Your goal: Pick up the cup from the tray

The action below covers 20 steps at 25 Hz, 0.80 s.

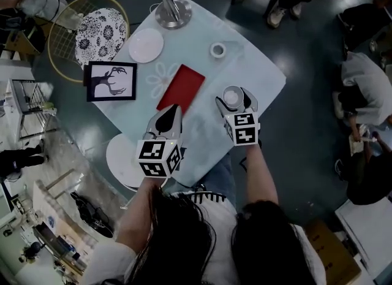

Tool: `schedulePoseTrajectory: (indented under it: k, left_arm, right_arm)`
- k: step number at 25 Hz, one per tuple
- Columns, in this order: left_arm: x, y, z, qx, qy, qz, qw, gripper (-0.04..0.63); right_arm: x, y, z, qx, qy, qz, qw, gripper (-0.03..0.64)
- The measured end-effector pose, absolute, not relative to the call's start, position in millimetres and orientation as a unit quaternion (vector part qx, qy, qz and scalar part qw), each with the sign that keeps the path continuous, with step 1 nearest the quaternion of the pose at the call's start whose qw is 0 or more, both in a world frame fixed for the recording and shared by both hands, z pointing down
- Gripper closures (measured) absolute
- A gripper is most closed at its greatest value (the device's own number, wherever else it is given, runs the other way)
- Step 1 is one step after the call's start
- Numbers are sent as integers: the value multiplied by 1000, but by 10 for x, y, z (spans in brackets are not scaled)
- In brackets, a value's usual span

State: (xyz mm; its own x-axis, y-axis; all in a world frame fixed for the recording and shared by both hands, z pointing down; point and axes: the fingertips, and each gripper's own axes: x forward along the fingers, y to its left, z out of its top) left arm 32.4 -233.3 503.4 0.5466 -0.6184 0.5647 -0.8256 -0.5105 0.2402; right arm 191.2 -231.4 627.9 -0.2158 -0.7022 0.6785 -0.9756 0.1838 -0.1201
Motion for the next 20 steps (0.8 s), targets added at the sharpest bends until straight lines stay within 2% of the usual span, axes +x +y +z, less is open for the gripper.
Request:
schedulePoseTrajectory:
  k: [7, 20]
  left_arm:
    - [330, -2268, 5049, 846, -421, 205, 257, 595]
    - [300, -2179, 4769, 867, -401, 165, 247, 595]
  right_arm:
    - [1929, -2319, 6207, 577, -729, 280, 239, 171]
    - [2144, -2361, 5246, 624, -731, 216, 173, 166]
